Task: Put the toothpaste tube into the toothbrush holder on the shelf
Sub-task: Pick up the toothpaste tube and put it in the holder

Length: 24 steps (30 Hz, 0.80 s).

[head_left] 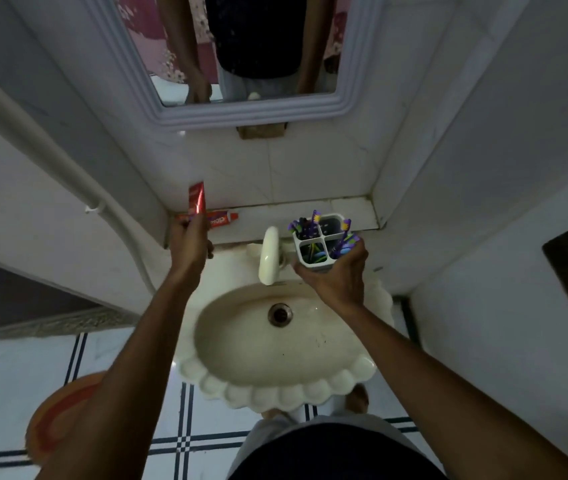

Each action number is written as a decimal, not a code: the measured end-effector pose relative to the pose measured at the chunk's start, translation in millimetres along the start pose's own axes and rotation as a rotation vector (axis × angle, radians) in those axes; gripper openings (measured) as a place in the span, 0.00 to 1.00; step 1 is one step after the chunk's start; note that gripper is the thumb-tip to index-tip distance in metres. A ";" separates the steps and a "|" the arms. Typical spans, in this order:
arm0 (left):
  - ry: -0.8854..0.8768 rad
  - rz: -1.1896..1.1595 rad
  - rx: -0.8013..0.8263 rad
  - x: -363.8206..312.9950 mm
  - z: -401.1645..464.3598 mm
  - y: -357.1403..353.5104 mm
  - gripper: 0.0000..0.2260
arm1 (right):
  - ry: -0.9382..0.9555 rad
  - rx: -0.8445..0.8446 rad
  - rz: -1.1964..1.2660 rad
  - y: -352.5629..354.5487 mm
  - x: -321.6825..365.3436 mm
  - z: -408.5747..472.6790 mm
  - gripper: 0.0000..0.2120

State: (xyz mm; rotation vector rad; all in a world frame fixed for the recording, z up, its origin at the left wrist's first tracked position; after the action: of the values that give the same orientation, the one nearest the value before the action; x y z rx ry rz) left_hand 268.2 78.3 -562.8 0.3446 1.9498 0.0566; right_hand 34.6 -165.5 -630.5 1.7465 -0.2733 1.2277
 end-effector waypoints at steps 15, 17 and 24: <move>-0.403 0.241 0.253 -67.2 -76.0 -178.9 0.14 | 0.030 0.159 0.037 14.1 -4.4 9.8 0.61; -0.465 0.303 0.232 -67.2 -75.6 -185.2 0.13 | 0.035 0.177 0.038 17.0 -4.7 11.6 0.62; -0.646 0.526 0.202 -72.2 -69.8 -194.1 0.17 | 0.031 0.193 0.029 19.8 -6.6 14.9 0.63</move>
State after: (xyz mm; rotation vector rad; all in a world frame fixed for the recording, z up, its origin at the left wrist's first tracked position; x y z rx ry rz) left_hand 189.0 -118.1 -508.9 0.8866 1.1914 0.0783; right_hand 28.1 -189.8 -625.3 1.8913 -0.1667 1.3377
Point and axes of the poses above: each hand's wrist, its own z-axis towards the middle knuckle, its own y-axis out of the back of the hand, x = y × z, the point moved 9 cm from there along z, towards the middle knuckle, and after that the axes turned 9 degrees about y, right-handed, at the moved point
